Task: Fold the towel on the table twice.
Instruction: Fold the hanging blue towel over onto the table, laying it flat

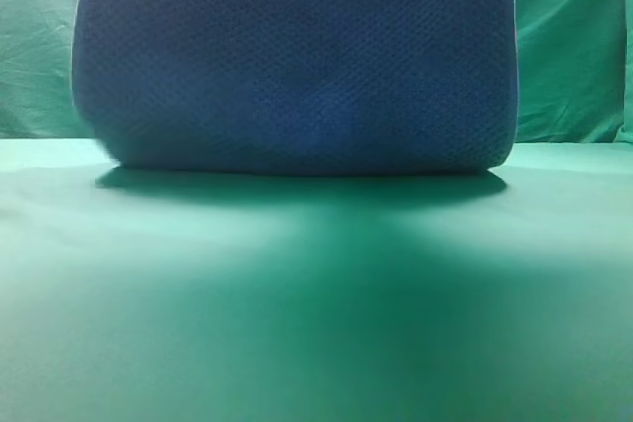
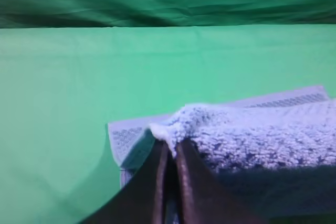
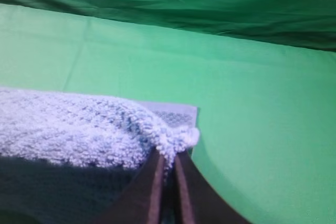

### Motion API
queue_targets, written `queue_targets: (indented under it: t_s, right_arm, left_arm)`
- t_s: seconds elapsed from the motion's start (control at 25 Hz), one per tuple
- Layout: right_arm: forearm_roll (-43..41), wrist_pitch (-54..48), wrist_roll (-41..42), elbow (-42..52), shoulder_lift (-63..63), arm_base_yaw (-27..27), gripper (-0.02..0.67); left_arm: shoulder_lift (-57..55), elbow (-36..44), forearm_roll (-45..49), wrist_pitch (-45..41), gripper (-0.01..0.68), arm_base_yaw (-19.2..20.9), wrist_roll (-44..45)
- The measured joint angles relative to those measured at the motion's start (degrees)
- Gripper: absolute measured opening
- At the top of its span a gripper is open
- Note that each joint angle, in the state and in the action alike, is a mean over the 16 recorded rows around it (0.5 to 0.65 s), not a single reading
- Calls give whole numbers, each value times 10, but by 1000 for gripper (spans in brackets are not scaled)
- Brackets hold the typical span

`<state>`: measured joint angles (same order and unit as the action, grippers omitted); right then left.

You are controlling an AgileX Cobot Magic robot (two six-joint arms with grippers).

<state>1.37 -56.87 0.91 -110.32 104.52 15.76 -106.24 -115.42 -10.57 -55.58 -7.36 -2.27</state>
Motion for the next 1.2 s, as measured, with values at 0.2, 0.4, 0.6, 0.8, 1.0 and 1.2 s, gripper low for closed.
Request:
queue_targets:
  t_s: [0.2, 0.4, 0.6, 0.8, 1.0, 1.2]
  right_arm:
    - [6, 0, -1, 67, -45, 0, 0]
    - [15, 13, -3, 152, -101, 0, 0]
    - [31, 34, -5, 251, -160, 0, 0]
    - [53, 56, -7, 354, -221, 1, 0]
    - [75, 75, -7, 456, -278, 2, 0]
    - [90, 92, -7, 545, -324, 3, 0]
  left_arm:
    - [19, 31, -13, -17, 0, 0, 3]
    - [63, 109, -30, -2, 0, 0, 7]
    - [127, 233, -48, 34, 0, 0, 11]
    - [197, 371, -64, 75, 0, 0, 14]
    - [260, 484, -85, 101, 0, 0, 22]
    - [306, 562, -111, 110, 0, 0, 36]
